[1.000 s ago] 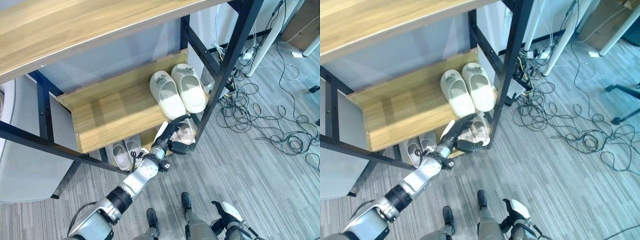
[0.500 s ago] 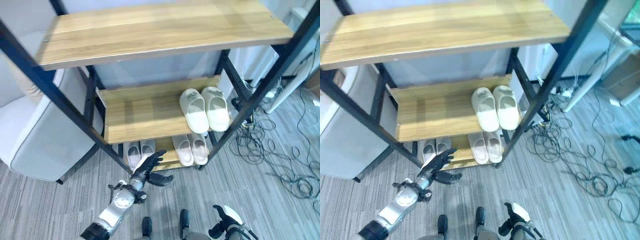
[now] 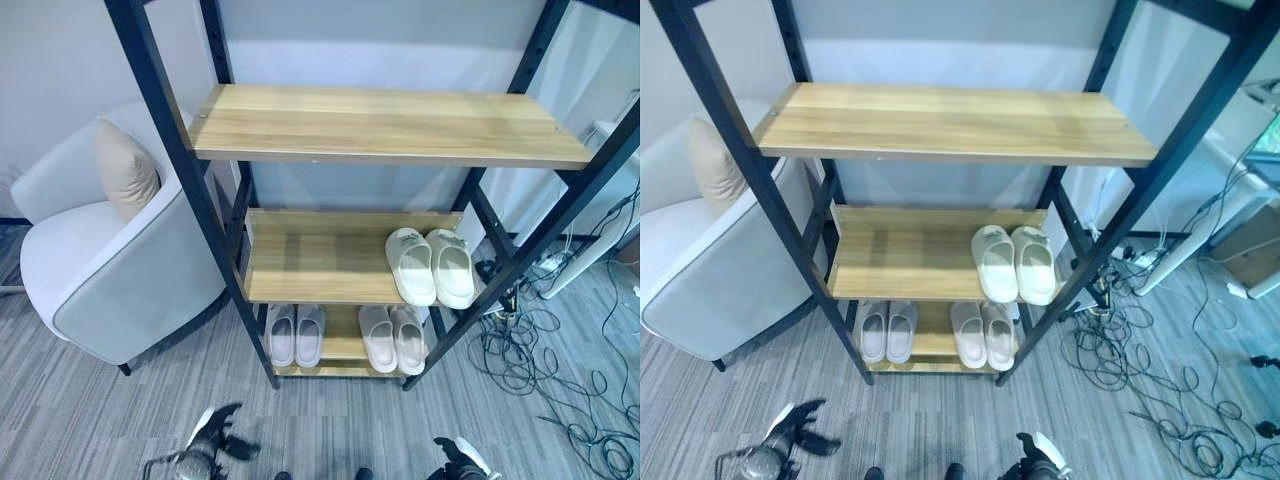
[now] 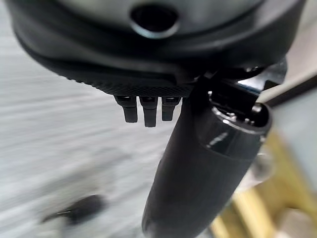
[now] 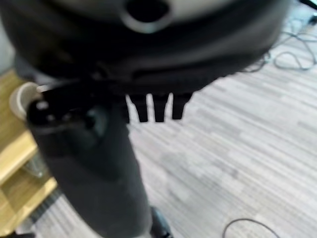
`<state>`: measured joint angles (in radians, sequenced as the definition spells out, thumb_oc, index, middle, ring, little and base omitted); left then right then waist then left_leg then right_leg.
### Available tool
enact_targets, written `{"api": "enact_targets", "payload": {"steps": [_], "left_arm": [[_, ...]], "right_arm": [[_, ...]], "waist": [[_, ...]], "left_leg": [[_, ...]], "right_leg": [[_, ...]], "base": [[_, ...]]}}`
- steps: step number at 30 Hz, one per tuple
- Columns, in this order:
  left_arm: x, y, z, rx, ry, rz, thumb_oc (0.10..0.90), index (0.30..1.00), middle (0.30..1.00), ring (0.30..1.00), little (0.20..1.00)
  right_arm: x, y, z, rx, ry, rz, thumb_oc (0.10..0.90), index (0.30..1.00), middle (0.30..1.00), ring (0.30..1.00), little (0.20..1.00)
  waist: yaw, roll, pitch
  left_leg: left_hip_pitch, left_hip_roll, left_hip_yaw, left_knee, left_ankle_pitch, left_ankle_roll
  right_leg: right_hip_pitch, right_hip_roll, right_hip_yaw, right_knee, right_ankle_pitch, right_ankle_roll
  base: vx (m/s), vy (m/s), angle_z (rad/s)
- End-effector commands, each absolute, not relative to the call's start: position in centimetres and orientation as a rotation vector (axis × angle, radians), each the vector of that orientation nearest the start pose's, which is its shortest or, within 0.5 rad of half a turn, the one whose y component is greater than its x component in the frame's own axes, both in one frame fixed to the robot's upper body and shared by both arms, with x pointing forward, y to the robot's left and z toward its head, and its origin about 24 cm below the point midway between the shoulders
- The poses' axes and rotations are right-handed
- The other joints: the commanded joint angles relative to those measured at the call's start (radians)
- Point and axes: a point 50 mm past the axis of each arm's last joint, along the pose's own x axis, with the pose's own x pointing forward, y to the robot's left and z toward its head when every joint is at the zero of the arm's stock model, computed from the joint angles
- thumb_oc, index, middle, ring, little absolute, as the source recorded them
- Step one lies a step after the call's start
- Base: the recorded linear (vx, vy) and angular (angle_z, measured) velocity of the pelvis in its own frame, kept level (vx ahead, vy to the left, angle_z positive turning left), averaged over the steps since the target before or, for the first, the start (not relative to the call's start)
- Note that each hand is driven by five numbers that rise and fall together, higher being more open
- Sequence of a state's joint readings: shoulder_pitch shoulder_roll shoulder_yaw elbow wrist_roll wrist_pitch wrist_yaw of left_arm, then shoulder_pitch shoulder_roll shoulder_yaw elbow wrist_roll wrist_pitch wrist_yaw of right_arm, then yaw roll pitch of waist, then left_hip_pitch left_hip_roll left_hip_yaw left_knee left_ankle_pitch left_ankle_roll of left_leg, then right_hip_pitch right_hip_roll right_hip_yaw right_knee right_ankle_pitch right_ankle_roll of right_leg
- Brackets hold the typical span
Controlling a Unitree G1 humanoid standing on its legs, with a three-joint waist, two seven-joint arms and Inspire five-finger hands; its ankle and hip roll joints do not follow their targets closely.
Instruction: Arrange the slippers neatly on the shoe rack.
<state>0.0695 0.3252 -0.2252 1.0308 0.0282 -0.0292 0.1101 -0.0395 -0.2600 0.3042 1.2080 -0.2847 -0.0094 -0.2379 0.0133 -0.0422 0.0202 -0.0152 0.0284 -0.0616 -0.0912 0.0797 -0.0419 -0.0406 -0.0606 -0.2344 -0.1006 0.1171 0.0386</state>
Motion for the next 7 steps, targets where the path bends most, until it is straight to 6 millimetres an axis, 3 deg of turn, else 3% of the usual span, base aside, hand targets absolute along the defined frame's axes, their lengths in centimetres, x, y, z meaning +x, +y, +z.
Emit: {"api": "enact_targets", "payload": {"steps": [1, 7], "left_arm": [[11.5, 25.8, -14.3, 0.516, 1.043, 0.112, 0.8, 0.9, 0.9, 0.9, 0.9], [10.0, 26.0, -14.9, 0.542, 1.118, 0.119, 0.8, 0.9, 0.9, 0.9, 0.9]], "right_arm": [[12.0, -24.7, -14.9, -0.794, 1.082, 0.023, 0.8, 0.9, 0.9, 0.9, 0.9], [11.3, -24.7, -15.2, -0.772, 1.121, 0.017, 0.8, 0.9, 0.9, 0.9, 0.9]], "waist": [[0.022, -0.018, -0.008], [0.023, -0.02, -0.015]], "left_leg": [[0.002, -0.018, 0.041, 0.004, -0.097, 0.002], [0.017, -0.017, 0.045, 0.004, -0.103, 0.006]], "right_leg": [[0.037, -0.038, -0.016, 0.042, -0.113, 0.069], [0.043, -0.036, -0.001, 0.046, -0.116, 0.07]], "base": [[0.02, 0.052, 0.0], [0.0, 0.028, 0.0]]}}
